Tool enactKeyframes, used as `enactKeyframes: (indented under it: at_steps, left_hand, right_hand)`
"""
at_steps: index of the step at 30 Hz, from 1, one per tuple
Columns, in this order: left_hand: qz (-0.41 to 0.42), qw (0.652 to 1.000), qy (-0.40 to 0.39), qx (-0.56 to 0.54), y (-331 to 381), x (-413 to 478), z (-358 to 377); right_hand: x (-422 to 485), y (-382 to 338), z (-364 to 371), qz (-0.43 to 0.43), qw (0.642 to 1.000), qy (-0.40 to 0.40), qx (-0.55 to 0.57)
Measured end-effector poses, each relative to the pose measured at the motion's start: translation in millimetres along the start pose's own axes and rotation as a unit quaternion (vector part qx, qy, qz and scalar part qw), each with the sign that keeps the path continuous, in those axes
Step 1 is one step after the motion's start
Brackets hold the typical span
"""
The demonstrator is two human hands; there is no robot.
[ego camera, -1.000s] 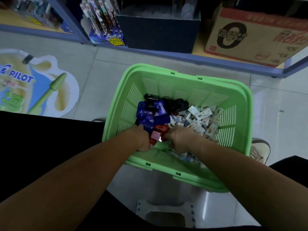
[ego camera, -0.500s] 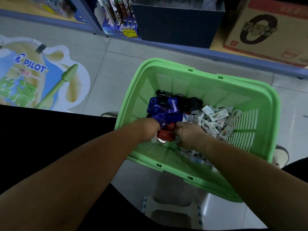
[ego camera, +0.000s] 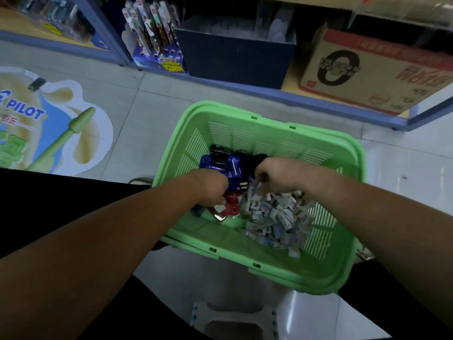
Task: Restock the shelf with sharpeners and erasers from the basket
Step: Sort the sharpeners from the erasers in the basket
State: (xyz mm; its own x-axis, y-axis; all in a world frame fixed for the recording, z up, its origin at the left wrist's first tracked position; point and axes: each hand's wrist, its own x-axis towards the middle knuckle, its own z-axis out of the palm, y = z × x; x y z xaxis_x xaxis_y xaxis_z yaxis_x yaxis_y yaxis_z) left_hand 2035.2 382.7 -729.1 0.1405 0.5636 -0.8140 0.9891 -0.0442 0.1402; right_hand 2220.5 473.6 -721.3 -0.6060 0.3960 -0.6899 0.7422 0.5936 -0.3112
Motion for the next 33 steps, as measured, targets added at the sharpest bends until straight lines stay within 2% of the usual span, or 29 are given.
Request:
enactKeyframes:
  at_steps: [3,5,8,10,13,15,16,18,20,24,28,33]
  left_hand:
    - [0.048,0.986,0.026,-0.158,22,-6,-17]
    - [0.073,0.961,0.045,-0.261,45,-8,-17]
    - [0.101,0.912,0.017,-0.396,87,1,-7]
    - [0.118,0.894,-0.012,-0.433,102,13,5]
    - [0.068,0.897,0.026,-0.437,84,25,20]
    - [0.023,0.91,0.065,-0.408,56,26,27]
    - [0.005,0.928,0.073,-0.367,40,25,30]
    - [-0.008,0.963,0.058,-0.263,15,21,35]
    - [-0.001,0.98,0.016,-0.198,0,18,45]
    - [0.019,0.984,-0.026,-0.173,-6,20,60]
    - [0.041,0.986,0.048,-0.154,-7,25,57]
    - [0.071,0.996,-0.003,0.046,-8,24,60]
  right_hand:
    - [-32,14,-19,0.017,0.994,0.034,-0.099]
    - [-51,24,-23,0.029,0.988,0.053,-0.143]
    - [-71,37,-24,0.047,0.984,0.068,-0.156]
    - [-80,44,-21,0.055,0.987,0.084,-0.129]
    - [-85,48,-13,0.068,0.989,0.1,-0.085]
    - [-77,44,-1,0.064,0.991,0.094,-0.075]
    - [-70,38,6,0.058,0.993,0.084,-0.066]
    - [-53,23,22,0.03,0.997,0.063,-0.043]
    - [-34,5,39,-0.01,0.999,0.041,-0.009]
    - [-2,-16,77,-0.066,0.997,0.003,-0.036]
    - [23,-17,105,-0.11,0.987,0.039,-0.106]
    - [17,-8,128,-0.158,0.974,0.058,-0.153]
